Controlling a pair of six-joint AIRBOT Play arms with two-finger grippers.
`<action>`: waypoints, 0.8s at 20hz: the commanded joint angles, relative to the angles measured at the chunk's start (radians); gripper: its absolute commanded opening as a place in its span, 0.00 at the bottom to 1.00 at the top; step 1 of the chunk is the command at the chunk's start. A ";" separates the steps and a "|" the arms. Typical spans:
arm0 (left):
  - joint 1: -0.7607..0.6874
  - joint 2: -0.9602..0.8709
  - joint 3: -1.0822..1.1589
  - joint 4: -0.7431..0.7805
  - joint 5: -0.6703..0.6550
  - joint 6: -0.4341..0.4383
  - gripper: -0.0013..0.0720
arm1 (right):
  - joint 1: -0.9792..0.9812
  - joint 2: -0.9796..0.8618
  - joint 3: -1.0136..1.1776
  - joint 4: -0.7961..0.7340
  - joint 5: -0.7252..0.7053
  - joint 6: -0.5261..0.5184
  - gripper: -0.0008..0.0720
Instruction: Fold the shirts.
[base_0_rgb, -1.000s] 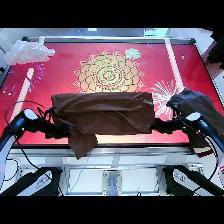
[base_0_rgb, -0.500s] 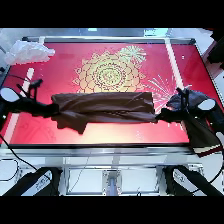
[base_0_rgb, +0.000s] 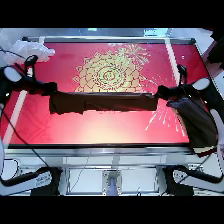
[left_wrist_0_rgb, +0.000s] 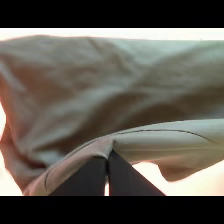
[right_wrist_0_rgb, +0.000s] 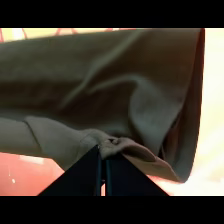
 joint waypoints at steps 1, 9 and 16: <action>-0.055 -0.155 0.061 0.049 0.120 -0.001 0.03 | 0.059 -0.179 0.107 -0.002 -0.130 0.042 0.05; -0.107 -0.352 0.066 0.283 0.206 -0.124 0.03 | 0.080 -0.363 0.152 -0.005 -0.229 0.068 0.05; -0.108 -0.351 0.277 0.283 0.132 -0.133 0.91 | 0.050 -0.352 0.276 -0.010 -0.097 0.059 0.58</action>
